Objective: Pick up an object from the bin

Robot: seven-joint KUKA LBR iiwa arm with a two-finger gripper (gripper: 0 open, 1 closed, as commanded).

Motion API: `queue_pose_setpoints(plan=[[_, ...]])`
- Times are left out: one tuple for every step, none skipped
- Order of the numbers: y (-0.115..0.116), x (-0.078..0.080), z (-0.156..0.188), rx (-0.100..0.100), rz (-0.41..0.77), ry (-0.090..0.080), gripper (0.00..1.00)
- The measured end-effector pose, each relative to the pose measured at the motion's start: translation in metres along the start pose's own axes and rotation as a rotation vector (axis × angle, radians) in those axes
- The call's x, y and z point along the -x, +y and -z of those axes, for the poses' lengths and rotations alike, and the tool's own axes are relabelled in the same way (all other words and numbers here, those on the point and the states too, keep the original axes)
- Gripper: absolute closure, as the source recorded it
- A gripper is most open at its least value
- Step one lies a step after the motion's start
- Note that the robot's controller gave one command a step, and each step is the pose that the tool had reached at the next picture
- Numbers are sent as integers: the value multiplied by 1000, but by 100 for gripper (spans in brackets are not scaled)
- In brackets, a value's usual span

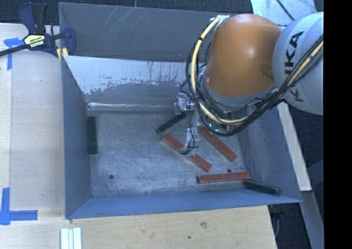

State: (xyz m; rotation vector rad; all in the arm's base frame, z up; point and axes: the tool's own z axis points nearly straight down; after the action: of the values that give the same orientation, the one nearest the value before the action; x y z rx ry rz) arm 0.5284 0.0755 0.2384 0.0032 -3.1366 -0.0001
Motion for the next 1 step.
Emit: queue_pose_setpoints(plan=[[-77,34,-171,-1,-76,-3,0]])
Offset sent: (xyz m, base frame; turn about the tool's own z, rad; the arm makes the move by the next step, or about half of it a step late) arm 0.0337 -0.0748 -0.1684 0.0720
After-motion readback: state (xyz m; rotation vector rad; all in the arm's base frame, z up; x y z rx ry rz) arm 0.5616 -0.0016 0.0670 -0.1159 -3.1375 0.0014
